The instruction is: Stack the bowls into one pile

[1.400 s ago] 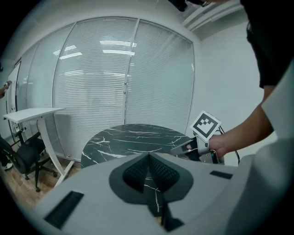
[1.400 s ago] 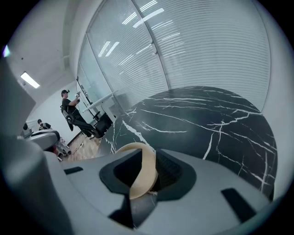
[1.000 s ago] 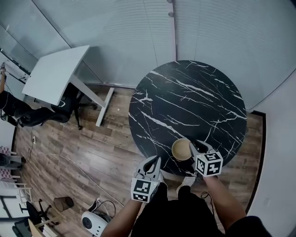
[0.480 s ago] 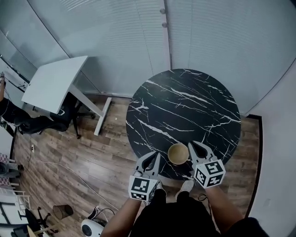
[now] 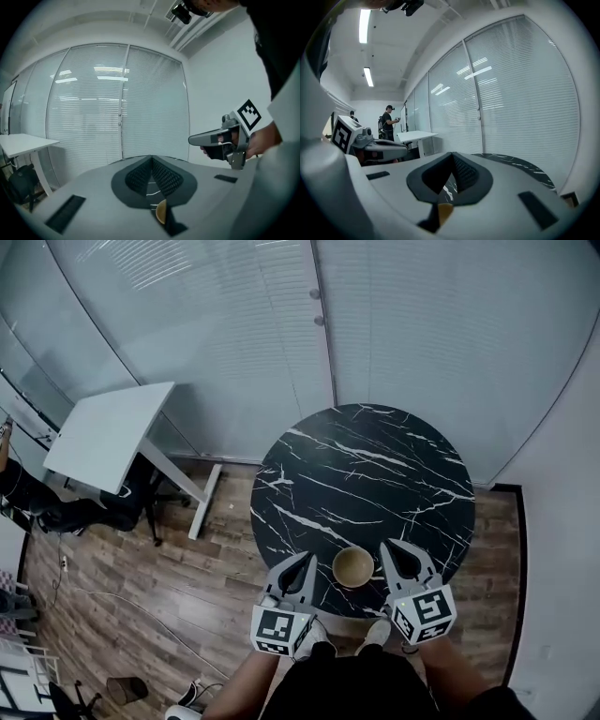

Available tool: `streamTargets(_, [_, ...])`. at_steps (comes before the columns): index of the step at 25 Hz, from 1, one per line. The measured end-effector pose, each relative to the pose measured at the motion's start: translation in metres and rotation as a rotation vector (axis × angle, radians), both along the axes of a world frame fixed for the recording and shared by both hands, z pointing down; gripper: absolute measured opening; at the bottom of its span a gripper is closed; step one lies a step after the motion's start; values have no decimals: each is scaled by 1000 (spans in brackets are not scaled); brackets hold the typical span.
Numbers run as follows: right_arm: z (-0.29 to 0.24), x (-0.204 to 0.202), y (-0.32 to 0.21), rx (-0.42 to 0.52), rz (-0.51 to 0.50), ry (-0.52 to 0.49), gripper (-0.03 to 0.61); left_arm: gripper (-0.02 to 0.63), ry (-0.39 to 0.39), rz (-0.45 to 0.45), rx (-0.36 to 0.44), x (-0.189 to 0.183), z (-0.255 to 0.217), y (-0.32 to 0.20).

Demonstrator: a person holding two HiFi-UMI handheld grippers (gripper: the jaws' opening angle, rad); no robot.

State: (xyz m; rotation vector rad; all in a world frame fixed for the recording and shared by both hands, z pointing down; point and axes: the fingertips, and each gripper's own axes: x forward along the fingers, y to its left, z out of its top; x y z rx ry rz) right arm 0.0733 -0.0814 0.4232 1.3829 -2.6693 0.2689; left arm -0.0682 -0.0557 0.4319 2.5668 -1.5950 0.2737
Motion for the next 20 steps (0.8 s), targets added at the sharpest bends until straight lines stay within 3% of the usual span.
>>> streamTargets(11, [-37, 27, 7, 90, 41, 15, 5, 14, 42, 34, 63, 18, -32, -2])
streamTargets(20, [-58, 22, 8, 164, 20, 40, 5, 13, 58, 46, 96, 24, -44, -6])
